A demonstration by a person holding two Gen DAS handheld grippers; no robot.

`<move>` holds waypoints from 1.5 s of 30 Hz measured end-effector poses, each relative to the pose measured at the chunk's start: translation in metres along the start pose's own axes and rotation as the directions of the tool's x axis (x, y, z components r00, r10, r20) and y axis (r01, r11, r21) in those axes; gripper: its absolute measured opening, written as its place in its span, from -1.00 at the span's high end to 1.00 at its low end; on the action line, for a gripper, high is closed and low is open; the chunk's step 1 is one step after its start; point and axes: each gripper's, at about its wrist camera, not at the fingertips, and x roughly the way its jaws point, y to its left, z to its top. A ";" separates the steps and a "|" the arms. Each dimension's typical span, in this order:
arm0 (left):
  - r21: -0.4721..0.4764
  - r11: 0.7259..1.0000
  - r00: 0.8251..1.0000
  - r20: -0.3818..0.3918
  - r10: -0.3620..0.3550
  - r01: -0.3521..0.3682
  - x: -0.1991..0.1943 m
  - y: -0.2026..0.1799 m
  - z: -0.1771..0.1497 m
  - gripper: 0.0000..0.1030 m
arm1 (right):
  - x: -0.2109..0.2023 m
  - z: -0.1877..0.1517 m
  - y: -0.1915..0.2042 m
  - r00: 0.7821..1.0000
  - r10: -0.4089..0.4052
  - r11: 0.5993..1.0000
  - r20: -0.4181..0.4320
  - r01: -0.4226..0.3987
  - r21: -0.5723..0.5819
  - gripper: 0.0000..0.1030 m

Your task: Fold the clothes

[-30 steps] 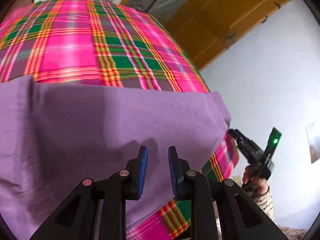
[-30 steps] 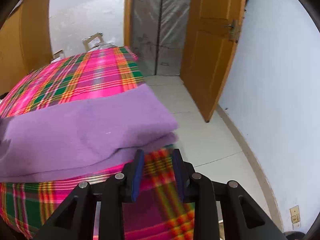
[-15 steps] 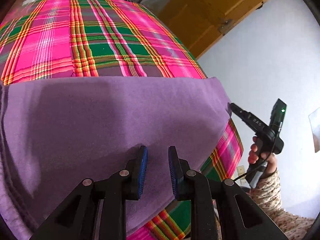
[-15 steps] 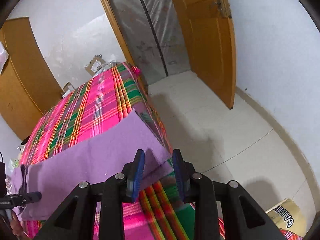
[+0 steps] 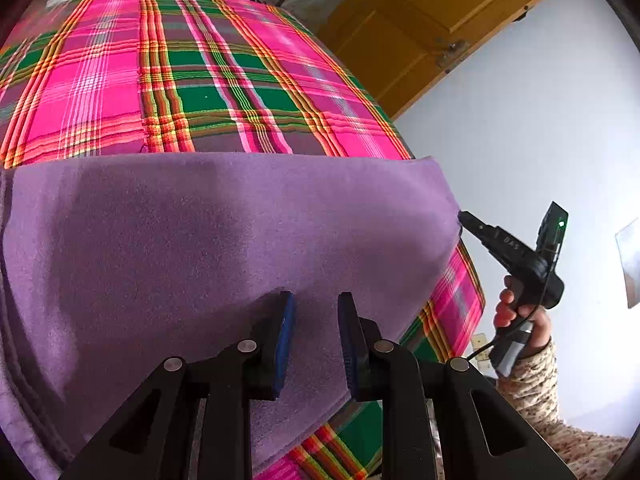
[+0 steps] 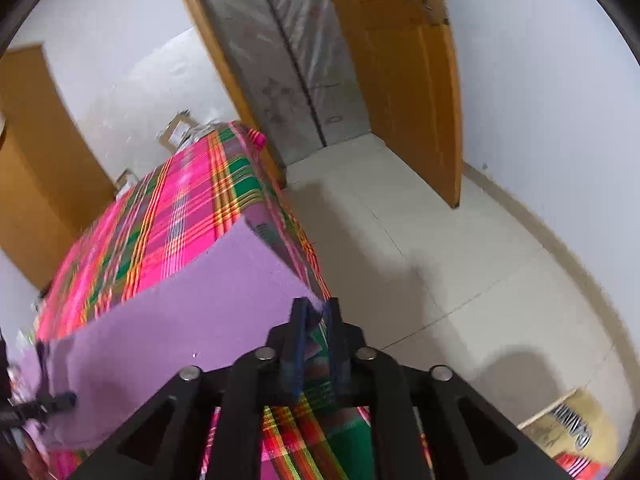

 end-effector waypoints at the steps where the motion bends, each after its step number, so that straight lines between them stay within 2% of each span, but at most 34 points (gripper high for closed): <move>1: 0.002 1.000 1.000 0.000 0.001 -0.001 0.000 0.000 0.000 0.56 | -0.003 0.000 -0.005 1.000 0.015 0.999 0.002 -0.015 0.037 0.78; 4: 0.003 1.000 1.000 0.000 0.000 0.000 0.000 0.000 0.000 0.56 | -0.008 -0.001 -0.017 0.999 0.051 0.993 0.005 -0.051 0.102 0.68; 6: 0.001 1.000 1.000 0.001 -0.001 0.001 -0.001 0.000 0.000 0.56 | -0.009 -0.005 -0.021 0.998 0.066 0.990 -0.001 -0.066 0.124 0.32; 10: 0.007 1.000 1.000 0.004 0.001 -0.001 0.001 0.000 0.000 0.56 | -0.005 -0.012 -0.021 0.995 0.102 0.986 -0.014 -0.099 0.135 0.30; 15: 0.013 1.000 1.000 0.004 0.009 -0.009 0.002 -0.002 0.001 0.56 | 0.004 -0.013 -0.008 0.995 0.081 0.993 -0.053 -0.075 0.094 0.30; 19: 0.018 1.000 1.000 0.000 0.017 -0.017 0.003 -0.003 0.001 0.56 | 0.007 -0.013 0.002 0.998 0.047 0.997 -0.038 -0.045 0.064 0.28; 25: 0.043 0.997 0.998 0.012 0.058 -0.059 0.004 -0.009 -0.001 0.56 | 0.003 -0.018 0.027 0.997 -0.064 0.995 0.031 0.066 -0.077 0.45; 27: 0.056 0.995 0.997 0.016 0.076 -0.077 0.004 -0.012 -0.001 0.56 | 0.003 -0.019 0.036 0.994 -0.098 0.987 0.055 0.104 -0.124 0.69; 28: 0.058 0.995 0.997 0.017 0.080 -0.081 0.004 -0.013 -0.001 0.56 | 0.003 -0.019 0.041 0.992 -0.107 0.982 0.063 0.116 -0.146 0.75; 38: 0.036 0.997 0.998 0.012 0.064 -0.065 0.003 -0.010 -0.001 0.56 | -0.011 -0.018 0.065 0.988 -0.081 0.963 0.132 0.112 -0.246 0.79; 45: 0.018 0.999 0.999 0.003 0.042 -0.042 0.003 -0.008 0.001 0.56 | -0.032 -0.020 0.097 0.983 0.010 0.946 0.182 0.049 -0.319 0.79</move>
